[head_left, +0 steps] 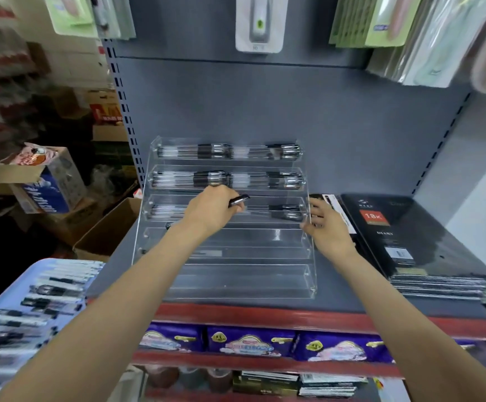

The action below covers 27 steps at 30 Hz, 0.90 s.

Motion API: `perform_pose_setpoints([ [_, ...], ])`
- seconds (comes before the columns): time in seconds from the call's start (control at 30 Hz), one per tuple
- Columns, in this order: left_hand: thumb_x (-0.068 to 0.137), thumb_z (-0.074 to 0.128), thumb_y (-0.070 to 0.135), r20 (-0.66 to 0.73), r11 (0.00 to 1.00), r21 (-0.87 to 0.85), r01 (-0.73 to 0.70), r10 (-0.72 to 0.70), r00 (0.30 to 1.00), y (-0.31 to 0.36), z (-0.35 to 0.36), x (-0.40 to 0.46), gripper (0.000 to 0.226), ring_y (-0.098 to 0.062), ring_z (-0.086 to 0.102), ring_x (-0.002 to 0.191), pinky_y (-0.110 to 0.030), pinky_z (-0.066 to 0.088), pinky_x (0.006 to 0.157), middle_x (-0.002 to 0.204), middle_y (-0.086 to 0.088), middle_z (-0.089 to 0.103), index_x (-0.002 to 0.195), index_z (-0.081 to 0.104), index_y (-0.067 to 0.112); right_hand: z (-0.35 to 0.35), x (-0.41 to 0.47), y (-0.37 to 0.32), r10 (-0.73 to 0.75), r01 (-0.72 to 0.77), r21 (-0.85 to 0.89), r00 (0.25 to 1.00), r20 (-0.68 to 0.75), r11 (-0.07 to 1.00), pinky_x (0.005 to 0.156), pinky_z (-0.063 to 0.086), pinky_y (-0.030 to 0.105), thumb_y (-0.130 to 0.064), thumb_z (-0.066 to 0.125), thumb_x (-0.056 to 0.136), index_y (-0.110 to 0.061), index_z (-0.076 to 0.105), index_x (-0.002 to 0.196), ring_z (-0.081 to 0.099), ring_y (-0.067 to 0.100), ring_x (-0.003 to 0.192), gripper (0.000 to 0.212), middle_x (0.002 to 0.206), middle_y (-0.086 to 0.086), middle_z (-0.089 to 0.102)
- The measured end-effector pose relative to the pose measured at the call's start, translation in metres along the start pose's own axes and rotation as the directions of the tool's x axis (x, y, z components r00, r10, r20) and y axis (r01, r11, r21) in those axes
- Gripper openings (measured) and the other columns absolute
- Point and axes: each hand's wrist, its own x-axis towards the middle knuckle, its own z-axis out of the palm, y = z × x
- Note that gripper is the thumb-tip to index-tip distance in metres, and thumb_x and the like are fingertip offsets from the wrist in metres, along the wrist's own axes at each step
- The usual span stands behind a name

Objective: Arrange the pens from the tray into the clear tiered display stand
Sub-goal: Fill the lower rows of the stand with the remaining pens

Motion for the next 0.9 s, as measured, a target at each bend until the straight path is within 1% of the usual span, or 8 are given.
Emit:
perform_pose_setpoints([
  [0.2, 0.092, 0.053, 0.028, 0.079, 0.999, 0.042, -0.031, 0.028, 0.996, 0.0, 0.005, -0.003, 0.02, -0.027, 0.058, 0.085, -0.036, 0.049, 0.071, 0.079, -0.001, 0.058, 0.075, 0.061, 0.021, 0.001, 0.003, 0.003, -0.016, 0.016, -0.026, 1.0, -0.006, 1.0, 0.088, 0.042, 0.025, 0.008, 0.053, 0.088, -0.011, 0.042, 0.136, 0.052, 0.015, 0.1, 0.052, 0.123, 0.008, 0.056],
  [0.3, 0.093, 0.049, 0.028, 0.039, 0.996, 0.083, -0.041, 0.038, 0.998, 0.005, 0.003, -0.007, 0.034, -0.025, 0.052, 0.078, -0.032, 0.039, 0.063, 0.078, -0.002, 0.049, 0.06, 0.044, 0.022, 0.003, 0.001, 0.004, -0.029, 0.027, -0.047, 0.999, -0.043, 0.999, 0.092, 0.045, 0.028, 0.005, 0.053, 0.088, -0.014, 0.036, 0.14, 0.053, 0.016, 0.103, 0.058, 0.131, 0.01, 0.05],
  [0.4, 0.094, 0.046, 0.02, 0.034, 0.992, 0.031, -0.118, 0.117, 0.993, 0.011, 0.002, -0.008, 0.026, -0.023, 0.048, 0.079, -0.034, 0.041, 0.07, 0.084, -0.002, 0.043, 0.068, 0.045, 0.014, 0.004, -0.006, -0.004, -0.203, 0.16, -0.191, 0.952, -0.228, 0.968, 0.095, 0.04, 0.025, -0.002, 0.056, 0.088, -0.017, 0.03, 0.142, 0.048, 0.013, 0.104, 0.062, 0.127, 0.004, 0.037],
  [0.5, 0.095, 0.047, 0.014, 0.092, 0.969, -0.027, -0.247, 0.249, 0.964, 0.023, 0.002, -0.006, 0.017, -0.021, 0.044, 0.081, -0.026, 0.03, 0.071, 0.08, 0.002, 0.04, 0.08, 0.051, 0.008, 0.003, -0.011, -0.028, -0.351, 0.329, -0.154, 0.925, -0.148, 0.932, 0.08, 0.043, 0.013, -0.014, 0.059, 0.09, -0.019, 0.046, 0.128, 0.054, 0.003, 0.084, 0.04, 0.109, -0.002, 0.051],
  [0.6, 0.095, 0.051, 0.017, 0.091, 0.945, -0.07, -0.32, 0.326, 0.941, 0.036, 0.004, -0.004, 0.013, -0.017, 0.042, 0.083, -0.022, 0.026, 0.071, 0.084, 0.0, 0.043, 0.091, 0.059, 0.008, 0.006, -0.009, -0.044, -0.346, 0.347, 0.019, 0.938, -0.031, 0.938, 0.073, 0.047, 0.01, -0.017, 0.06, 0.09, -0.022, 0.055, 0.108, 0.058, -0.001, 0.078, 0.02, 0.091, -0.007, 0.062],
  [0.73, 0.09, 0.059, 0.022, -0.016, 0.939, -0.142, -0.313, 0.314, 0.949, 0.038, 0.002, -0.003, 0.032, -0.011, 0.051, 0.09, -0.016, 0.034, 0.078, 0.101, -0.001, 0.055, 0.121, 0.055, 0.013, 0.002, -0.004, -0.046, -0.325, 0.331, 0.136, 0.944, -0.062, 0.934, 0.073, 0.054, 0.02, -0.002, 0.06, 0.088, -0.014, 0.062, 0.082, 0.062, 0.008, 0.07, 0.013, 0.077, -0.004, 0.064],
  [0.83, 0.089, 0.06, 0.014, -0.106, 0.924, -0.256, -0.283, 0.264, 0.959, 0.029, -0.004, -0.004, 0.021, -0.006, 0.056, 0.083, -0.017, 0.045, 0.078, 0.095, 0.005, 0.059, 0.11, 0.062, 0.014, -0.006, 0.001, -0.041, -0.248, 0.267, 0.162, 0.961, -0.124, 0.95, 0.068, 0.05, 0.016, -0.003, 0.06, 0.088, -0.014, 0.063, 0.079, 0.061, 0.0, 0.063, 0.014, 0.074, -0.004, 0.064],
  [0.9, 0.09, 0.059, 0.011, -0.124, 0.936, -0.229, -0.269, 0.246, 0.961, 0.025, -0.004, -0.003, 0.015, -0.01, 0.057, 0.085, -0.016, 0.043, 0.076, 0.093, 0.002, 0.06, 0.103, 0.067, 0.01, -0.009, 0.003, -0.037, -0.235, 0.249, 0.085, 0.961, -0.146, 0.965, 0.069, 0.045, 0.011, -0.01, 0.062, 0.088, -0.017, 0.063, 0.085, 0.061, 0.001, 0.072, 0.007, 0.086, -0.003, 0.064],
])
